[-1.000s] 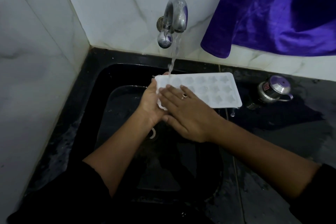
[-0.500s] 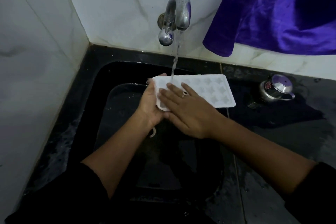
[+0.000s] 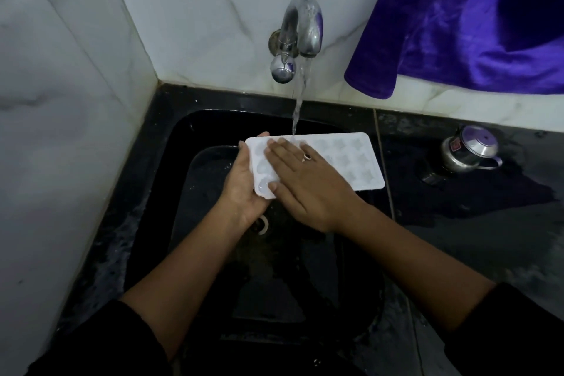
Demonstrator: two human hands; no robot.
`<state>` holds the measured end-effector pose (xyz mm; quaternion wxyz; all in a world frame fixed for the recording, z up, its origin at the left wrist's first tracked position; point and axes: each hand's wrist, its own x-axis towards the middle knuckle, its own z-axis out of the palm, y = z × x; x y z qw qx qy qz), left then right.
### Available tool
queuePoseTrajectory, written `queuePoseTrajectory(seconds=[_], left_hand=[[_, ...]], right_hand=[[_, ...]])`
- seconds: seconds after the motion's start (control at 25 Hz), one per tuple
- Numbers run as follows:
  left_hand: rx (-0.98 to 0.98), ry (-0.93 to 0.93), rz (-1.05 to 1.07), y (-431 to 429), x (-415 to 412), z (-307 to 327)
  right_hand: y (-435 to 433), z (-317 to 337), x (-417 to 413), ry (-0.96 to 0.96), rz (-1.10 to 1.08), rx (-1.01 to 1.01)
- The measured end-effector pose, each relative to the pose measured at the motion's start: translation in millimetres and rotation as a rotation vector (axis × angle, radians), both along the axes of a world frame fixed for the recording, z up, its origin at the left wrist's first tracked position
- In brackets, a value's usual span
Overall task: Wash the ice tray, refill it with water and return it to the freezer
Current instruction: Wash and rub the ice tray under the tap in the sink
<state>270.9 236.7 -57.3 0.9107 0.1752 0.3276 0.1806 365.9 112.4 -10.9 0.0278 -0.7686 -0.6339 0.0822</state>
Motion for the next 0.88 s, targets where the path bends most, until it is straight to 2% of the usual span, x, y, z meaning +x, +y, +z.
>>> queuePoseTrajectory(seconds=[0.2,0.32,0.4,0.56,0.6,0.76,0.8,0.88], left_hand=[[0.043,0.014,0.028,3,-19,-13],[0.044,0.047,0.079,-3,-23,-7],[0.068,0.052,0.068,-2,-31,0],[0.137,0.070,0.093,1,-48,0],[0.144,0.073,0.094,1,-48,0],[0.126,0.098,0.121,8,-50,8],[0.126,0.100,0.119,10,-52,12],[0.155,0.109,0.108,13,-57,17]], right_hand=[[-6,-7,-7,0.065,-0.236,0.030],[6,-13,-38,0.108,-0.164,0.092],[0,-16,-32,0.094,-0.137,0.108],[-14,-24,-7,0.111,-0.395,0.105],[-8,-22,-16,0.142,-0.408,0.105],[13,-19,-49,0.189,-0.240,0.126],[11,-20,-42,0.185,-0.249,0.132],[4,-25,-21,0.177,-0.400,0.159]])
